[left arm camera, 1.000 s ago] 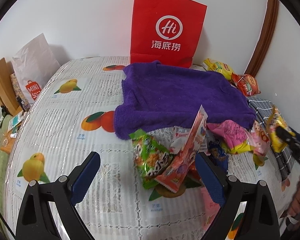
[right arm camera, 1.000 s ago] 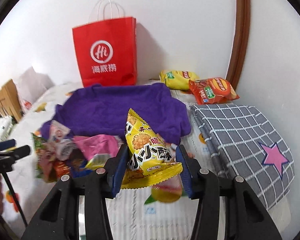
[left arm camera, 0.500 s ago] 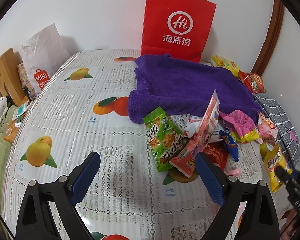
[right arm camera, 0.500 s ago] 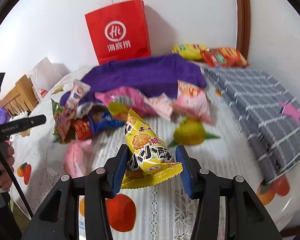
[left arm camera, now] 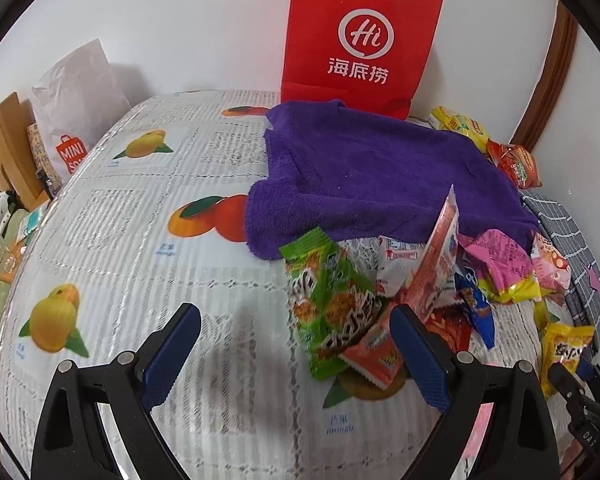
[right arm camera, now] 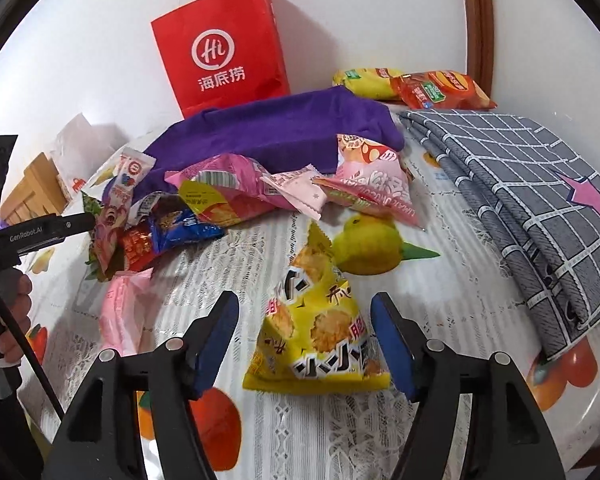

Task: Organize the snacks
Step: 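Lift the yellow packet with the right tool while the left tool grasps the green packet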

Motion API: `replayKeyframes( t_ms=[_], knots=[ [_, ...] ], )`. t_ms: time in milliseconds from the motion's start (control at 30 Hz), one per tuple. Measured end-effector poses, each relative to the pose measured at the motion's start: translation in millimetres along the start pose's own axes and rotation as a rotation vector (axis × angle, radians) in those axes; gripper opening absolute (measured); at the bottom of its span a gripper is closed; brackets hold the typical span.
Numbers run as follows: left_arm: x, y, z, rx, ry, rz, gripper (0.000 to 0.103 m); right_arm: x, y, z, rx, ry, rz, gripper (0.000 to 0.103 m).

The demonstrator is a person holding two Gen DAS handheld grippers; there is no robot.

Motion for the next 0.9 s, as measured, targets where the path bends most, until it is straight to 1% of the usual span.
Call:
replayKeyframes(
  t_ms=[67,167,233,300,333,367,400,500,533,567,700,767,833,900],
  knots=[
    [-6.4,1.6,-3.0,0.003,-0.007,0.012,0.088,-5.6,-3.4,-5.2,-0.009,-0.019,0.016,0.067],
    [-16.9,3.1,-6.0,0.005,-0.01,0.035,0.081,-4.0,-2.6,-8.3,-0.019,-0.019,0.001,0.064],
    [-20.7,2.4,-8.4,0.006,-0.021,0.042,0.081,-5.9,-3.2,-10.0,-0.017,-0.036,0.01,0.059],
    [-23.7,3.0,-10.1,0.017,-0.043,0.046,0.079,-7.8,-4.4,-8.8,0.001,-0.062,0.02,0.059],
    [-24.1,3.0,-11.0,0.017,-0.053,0.049,0.073,-8.6,-4.4,-7.4,0.02,-0.083,0.025,0.058],
    [-24.8,3.2,-14.1,0.015,-0.079,0.054,0.069,-9.1,-4.4,-5.9,0.037,-0.098,0.031,0.058],
    [-25.4,3.5,-15.6,0.015,-0.087,0.058,0.069,-9.5,-4.2,-5.9,0.044,-0.105,0.034,0.058],
    [-28.0,2.9,-19.2,-0.001,-0.084,0.058,0.066,-9.5,-4.5,-8.2,0.032,-0.096,0.034,0.058],
    [-28.9,2.5,-19.9,-0.003,-0.081,0.059,0.063,-9.4,-4.9,-8.8,0.029,-0.092,0.032,0.058],
    [-29.9,1.7,-20.2,-0.007,-0.075,0.06,0.058,-9.6,-5.3,-8.8,0.028,-0.091,0.031,0.058],
    [-28.2,1.0,-19.2,-0.011,-0.071,0.046,0.053,-8.4,-3.2,-8.4,0.027,-0.104,0.028,0.057],
    [-26.0,0.4,-17.0,-0.013,-0.072,0.049,0.048,-7.9,-2.9,-8.2,0.03,-0.122,0.032,0.056],
    [-22.0,-1.1,-13.5,-0.005,-0.081,0.05,0.046,-6.6,-3.3,-7.1,0.029,-0.138,0.036,0.054],
    [-15.7,-2.6,-9.9,-0.011,-0.085,0.044,0.045,-4.0,-3.1,-5.0,0.019,-0.136,0.038,0.054]
  ],
)
Point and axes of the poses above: each gripper's, at about its wrist camera, not at the fingertips, and x roughly against the way its jaws point, z to its left, y to its top, the point moved 9 cm from there along -x, roughly the way its jaws point, and after that the axes turned 11 degrees about y, right-handed, at the moved point
